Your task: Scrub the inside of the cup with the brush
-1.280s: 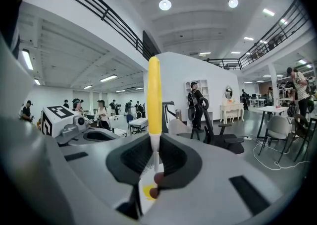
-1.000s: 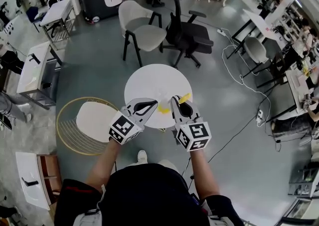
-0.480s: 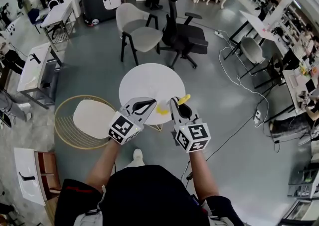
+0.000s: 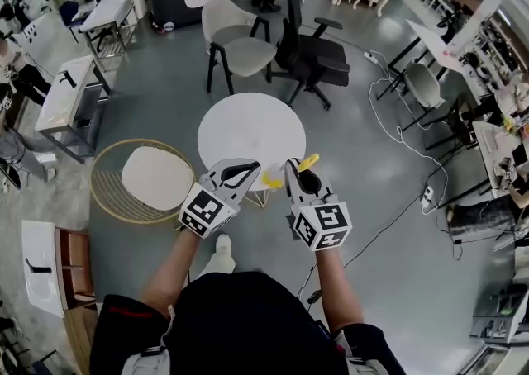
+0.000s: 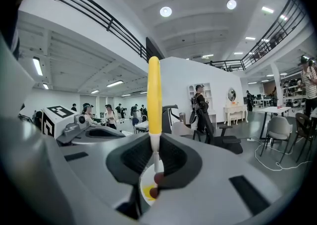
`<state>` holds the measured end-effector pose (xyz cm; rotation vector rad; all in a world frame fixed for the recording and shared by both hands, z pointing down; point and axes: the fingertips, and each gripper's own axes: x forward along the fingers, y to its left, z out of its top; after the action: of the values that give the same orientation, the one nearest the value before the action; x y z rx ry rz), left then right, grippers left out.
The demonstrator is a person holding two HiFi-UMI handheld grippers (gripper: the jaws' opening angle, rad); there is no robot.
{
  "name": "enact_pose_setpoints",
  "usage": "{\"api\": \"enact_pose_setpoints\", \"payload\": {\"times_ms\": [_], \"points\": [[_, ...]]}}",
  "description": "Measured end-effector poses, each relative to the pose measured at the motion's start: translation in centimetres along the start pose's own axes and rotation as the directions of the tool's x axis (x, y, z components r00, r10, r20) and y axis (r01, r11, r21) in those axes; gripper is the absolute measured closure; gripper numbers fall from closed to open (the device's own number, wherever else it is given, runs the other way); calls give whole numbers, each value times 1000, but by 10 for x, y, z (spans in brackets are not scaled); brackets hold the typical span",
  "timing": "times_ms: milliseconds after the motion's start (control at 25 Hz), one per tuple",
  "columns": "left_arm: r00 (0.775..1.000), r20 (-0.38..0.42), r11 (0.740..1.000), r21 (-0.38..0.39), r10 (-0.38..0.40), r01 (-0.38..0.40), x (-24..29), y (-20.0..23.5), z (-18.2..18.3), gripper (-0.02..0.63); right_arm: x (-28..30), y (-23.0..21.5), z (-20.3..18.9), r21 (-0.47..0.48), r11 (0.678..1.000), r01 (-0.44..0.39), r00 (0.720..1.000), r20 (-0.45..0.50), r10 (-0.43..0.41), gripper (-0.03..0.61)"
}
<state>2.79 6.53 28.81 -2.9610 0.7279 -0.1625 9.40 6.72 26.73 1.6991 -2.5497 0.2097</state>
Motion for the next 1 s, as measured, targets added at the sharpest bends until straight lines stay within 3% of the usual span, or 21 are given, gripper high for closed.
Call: {"api": "enact_pose_setpoints", "payload": {"times_ms": [480, 1000], "points": [[995, 31, 995, -1, 100, -100, -25, -24, 20, 597, -29, 20, -1, -25, 997, -70, 998, 4, 71, 529], [988, 52, 989, 15, 148, -149, -41, -49, 30, 597, -53, 34, 0, -46, 992, -116, 993, 23, 118, 529]]}}
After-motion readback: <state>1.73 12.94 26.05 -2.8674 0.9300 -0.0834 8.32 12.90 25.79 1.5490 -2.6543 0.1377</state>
